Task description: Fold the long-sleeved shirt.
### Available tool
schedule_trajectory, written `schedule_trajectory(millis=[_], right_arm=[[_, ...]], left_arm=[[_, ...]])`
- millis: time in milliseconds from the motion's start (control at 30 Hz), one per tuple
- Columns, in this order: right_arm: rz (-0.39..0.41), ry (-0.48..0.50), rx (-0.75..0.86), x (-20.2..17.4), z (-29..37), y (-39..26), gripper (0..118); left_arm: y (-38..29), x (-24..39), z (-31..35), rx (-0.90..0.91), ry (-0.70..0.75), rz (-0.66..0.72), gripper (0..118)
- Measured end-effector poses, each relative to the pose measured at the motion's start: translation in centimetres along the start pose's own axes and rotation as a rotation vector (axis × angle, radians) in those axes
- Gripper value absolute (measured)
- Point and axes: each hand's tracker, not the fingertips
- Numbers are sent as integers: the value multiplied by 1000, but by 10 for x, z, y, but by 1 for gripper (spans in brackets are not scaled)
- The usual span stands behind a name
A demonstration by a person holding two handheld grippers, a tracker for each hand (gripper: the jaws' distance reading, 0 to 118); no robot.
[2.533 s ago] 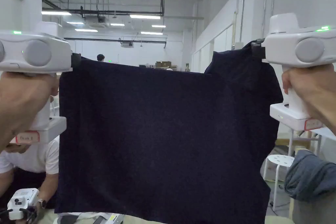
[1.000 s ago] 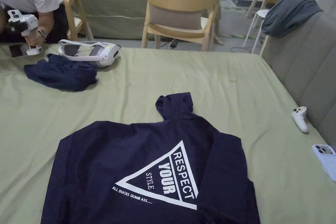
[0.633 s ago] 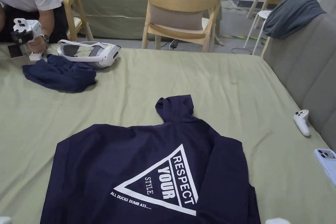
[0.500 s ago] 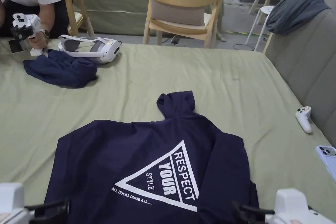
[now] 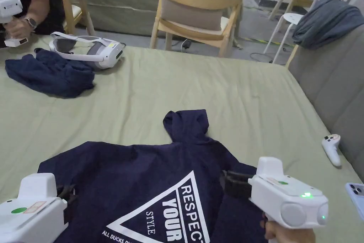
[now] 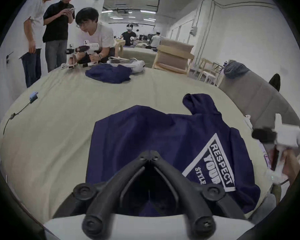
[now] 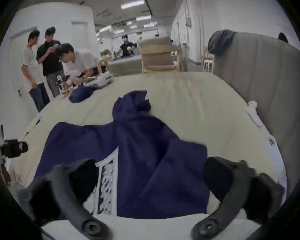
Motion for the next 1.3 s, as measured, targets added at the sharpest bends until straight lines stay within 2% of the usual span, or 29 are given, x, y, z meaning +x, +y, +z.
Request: schedule_trajectory(millis=[33, 67, 100, 167, 200, 267, 367, 433, 467, 500, 533, 567, 600, 633, 667, 700, 767, 833, 933, 967, 1000, 1033, 1067, 1100, 1133, 1167, 1200, 1300], right_arm=[[-20, 27, 26, -4, -16, 21, 114], [7, -8, -12, -5, -32, 34, 114], [48, -18, -55, 16, -80, 37, 114], [53, -22, -119, 22, -121, 54, 110], [58, 3, -148, 24, -138, 60, 106], [59, 13, -172, 28, -167, 67, 105], [135, 77, -269, 20, -193, 62, 100], [181, 55, -316, 13, -201, 50, 76], [139, 59, -237, 14, -192, 53, 76], [61, 81, -272, 22, -191, 56, 66], [62, 79, -244, 27, -184, 58, 44], [51, 95, -213, 30, -179, 57, 8], [22, 128, -196, 32, -175, 53, 4], [51, 94, -202, 30, -172, 50, 4], [70, 104, -204, 29, -172, 47, 4], [81, 103, -205, 27, -171, 44, 4], [38, 105, -209, 26, -170, 41, 4], [-33, 110, -213, 26, -171, 39, 4], [-45, 121, -214, 33, -174, 40, 4], [-42, 124, -215, 33, -174, 40, 4], [-38, 126, -216, 33, -174, 40, 4], [-32, 126, -217, 32, -172, 41, 4], [-27, 125, -218, 31, -172, 41, 4], [-24, 123, -218, 30, -171, 41, 4], [-22, 121, -219, 29, -170, 41, 4], [-22, 120, -219, 29, -169, 43, 4], [-16, 119, -218, 28, -166, 44, 4], [16, 109, -173, 22, -149, 47, 4]], left_arm=[[1, -2, -7, -11, 7, 2, 4], [2, -3, -13, -17, 11, 4, 4], [2, -7, -20, -29, 11, 11, 4], [4, -11, -31, -49, 19, 20, 4], [3, -14, -36, -57, 29, 22, 4], [4, -20, -43, -68, 32, 31, 4], [1, -28, -53, -93, 40, 45, 4], [1, -33, -57, -102, 47, 54, 4], [1, -36, -58, -107, 43, 56, 4], [3, -39, -59, -108, 42, 65, 4], [6, -45, -61, -107, 51, 82, 6], [11, -49, -63, -112, 49, 87, 17], [18, -55, -68, -117, 47, 90, 49], [27, -60, -75, -125, 57, 96, 81], [36, -65, -82, -137, 77, 100, 104], [48, -71, -91, -147, 90, 101, 110], [72, -81, -107, -141, 90, 94, 109], [92, -95, -139, -236, 100, 89, 110], [105, -112, -180, -376, 139, 79, 105], [107, -115, -188, -401, 136, 95, 96], [109, -118, -194, -431, 93, 91, 72], [108, -121, -196, -467, 74, 93, 54], [107, -113, -196, -439, 47, 161, 48], [107, -114, -194, -436, 163, 123, 39], [106, -111, -190, -427, 119, 103, 24], [106, -108, -186, -394, 134, 41, 12], [104, -106, -177, -361, 121, 18, 12], [107, -102, -152, -301, 102, 61, 11]])
